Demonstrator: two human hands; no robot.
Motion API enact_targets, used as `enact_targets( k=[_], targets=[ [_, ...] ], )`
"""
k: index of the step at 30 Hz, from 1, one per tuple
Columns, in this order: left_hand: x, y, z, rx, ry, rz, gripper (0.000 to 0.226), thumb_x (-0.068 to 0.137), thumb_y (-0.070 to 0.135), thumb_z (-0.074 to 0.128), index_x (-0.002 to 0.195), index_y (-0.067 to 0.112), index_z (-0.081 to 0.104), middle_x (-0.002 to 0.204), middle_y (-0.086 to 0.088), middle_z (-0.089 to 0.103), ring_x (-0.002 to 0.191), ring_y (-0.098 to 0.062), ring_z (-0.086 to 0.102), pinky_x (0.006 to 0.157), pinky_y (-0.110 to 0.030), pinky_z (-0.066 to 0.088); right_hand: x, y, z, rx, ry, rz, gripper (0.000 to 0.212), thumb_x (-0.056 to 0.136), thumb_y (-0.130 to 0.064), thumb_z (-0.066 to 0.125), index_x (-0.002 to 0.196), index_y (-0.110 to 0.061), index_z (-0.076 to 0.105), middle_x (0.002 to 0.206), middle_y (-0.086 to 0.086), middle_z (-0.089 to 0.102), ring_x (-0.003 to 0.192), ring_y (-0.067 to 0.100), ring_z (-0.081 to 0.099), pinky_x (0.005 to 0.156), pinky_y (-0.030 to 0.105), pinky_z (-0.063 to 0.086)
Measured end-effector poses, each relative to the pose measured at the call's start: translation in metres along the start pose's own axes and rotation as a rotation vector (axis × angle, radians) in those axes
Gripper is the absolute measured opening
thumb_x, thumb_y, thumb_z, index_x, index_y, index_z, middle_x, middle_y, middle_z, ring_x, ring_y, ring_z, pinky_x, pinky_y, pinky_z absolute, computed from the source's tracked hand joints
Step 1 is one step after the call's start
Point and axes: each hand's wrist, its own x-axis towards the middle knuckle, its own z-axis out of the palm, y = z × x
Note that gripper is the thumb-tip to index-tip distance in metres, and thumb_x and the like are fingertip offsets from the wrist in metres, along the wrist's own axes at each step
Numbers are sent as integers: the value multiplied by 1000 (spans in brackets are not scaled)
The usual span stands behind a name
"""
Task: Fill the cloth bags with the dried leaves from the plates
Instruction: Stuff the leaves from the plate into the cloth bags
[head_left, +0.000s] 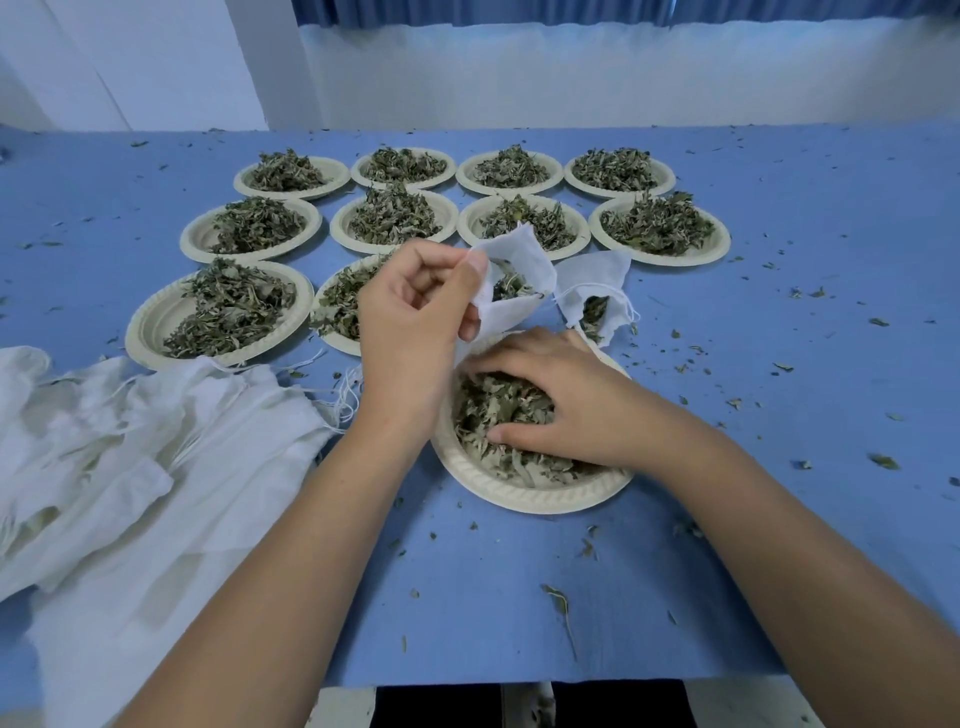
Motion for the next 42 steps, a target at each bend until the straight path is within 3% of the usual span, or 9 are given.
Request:
enact_targets(
  k=[6,10,13,18,22,25,28,34,42],
  targets=[
    [2,3,-3,-58,70,12,15,90,13,65,77,18,62,55,15,55,42,0,43,47,-15,37,-5,-1,-8,203,142,-37,16,76,-12,77,89,-20,72,93,-11,67,100,11,52,101,33,30],
    [3,2,-5,-38,165,20,14,90,15,66,77,20,63,57,14,56,46,-3,45,49,-19,41,-11,-2,-15,311,193,-33,32,75,-8,77,97,-26,64,91,-21,63,95,-2,58,90,14,39],
    [4,2,-6,39,245,78,16,90,14,67,76,22,64,61,11,59,52,-6,50,53,-20,44,-15,1,-21,417,301,-75,38,75,-4,77,103,-28,66,94,-17,66,96,0,62,91,17,45],
    [-2,-6,-2,387,-42,143,19,88,10,69,77,24,62,67,10,61,60,-2,53,60,-17,45,-16,2,-25,707,525,-228,26,73,8,73,92,-10,72,91,-3,70,87,14,66,81,24,52],
    [-7,-11,5,439,-156,82,33,80,-5,69,71,26,60,62,15,58,57,1,51,57,-16,43,-16,1,-27,828,716,-171,34,73,11,71,94,-16,68,86,-11,71,85,8,66,78,19,52],
    [-9,-11,5,419,-159,78,36,81,-5,66,71,29,58,60,18,57,57,-4,54,56,-27,52,-13,-1,-22,754,797,-57,32,74,7,74,91,-20,69,84,-10,71,81,8,67,76,21,54],
    [-10,-9,6,380,-152,93,28,86,3,67,72,26,59,60,11,60,55,-7,58,53,-25,51,-13,1,-17,534,798,-2,22,76,3,74,90,-14,73,86,0,72,82,13,68,78,28,54],
    [-15,-5,8,319,-205,123,14,90,9,67,77,11,62,60,6,59,52,-7,56,51,-22,49,-13,4,-12,85,756,-98,22,72,6,76,92,-2,74,87,8,73,79,17,68,77,21,52],
    [-12,-6,7,404,-149,125,19,88,6,66,74,16,59,60,5,57,54,-13,56,54,-32,50,-16,6,-17,511,515,-35,30,81,6,68,98,-16,56,104,3,59,100,16,63,89,32,55]
  ],
)
